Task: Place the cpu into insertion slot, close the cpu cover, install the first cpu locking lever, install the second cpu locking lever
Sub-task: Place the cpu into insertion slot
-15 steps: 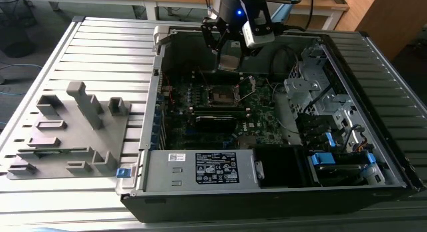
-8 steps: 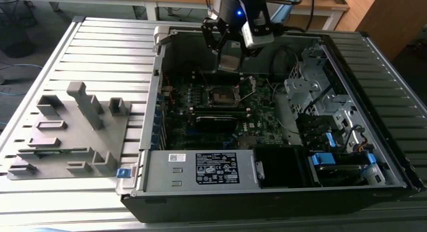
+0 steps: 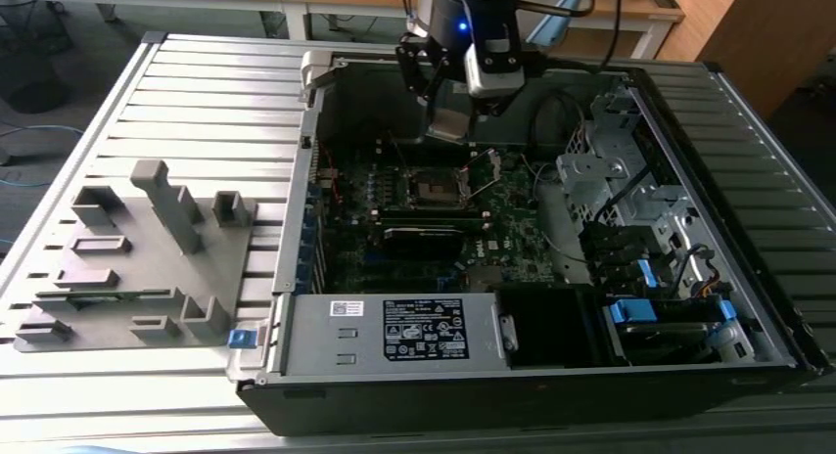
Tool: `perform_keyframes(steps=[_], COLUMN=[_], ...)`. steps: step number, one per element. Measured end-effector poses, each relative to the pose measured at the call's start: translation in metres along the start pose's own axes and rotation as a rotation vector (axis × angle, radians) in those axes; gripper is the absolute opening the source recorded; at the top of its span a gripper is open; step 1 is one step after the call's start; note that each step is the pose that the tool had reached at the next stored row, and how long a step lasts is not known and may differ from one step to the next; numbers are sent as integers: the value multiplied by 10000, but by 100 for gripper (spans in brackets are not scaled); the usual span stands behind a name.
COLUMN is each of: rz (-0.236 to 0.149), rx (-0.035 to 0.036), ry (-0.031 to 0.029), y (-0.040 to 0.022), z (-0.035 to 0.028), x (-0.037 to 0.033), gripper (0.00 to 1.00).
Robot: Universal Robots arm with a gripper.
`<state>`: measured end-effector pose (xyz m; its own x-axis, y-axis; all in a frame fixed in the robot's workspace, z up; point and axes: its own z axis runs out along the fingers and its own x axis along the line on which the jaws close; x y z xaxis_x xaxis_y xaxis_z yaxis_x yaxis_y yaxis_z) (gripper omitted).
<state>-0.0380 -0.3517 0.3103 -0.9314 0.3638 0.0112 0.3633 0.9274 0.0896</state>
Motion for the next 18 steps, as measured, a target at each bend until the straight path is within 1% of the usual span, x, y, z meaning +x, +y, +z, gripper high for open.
perform_keyframes(steps=[18], rz=[3257], rx=[-36], ry=[-293], y=[-6], z=[64], x=[-1], gripper=[54])
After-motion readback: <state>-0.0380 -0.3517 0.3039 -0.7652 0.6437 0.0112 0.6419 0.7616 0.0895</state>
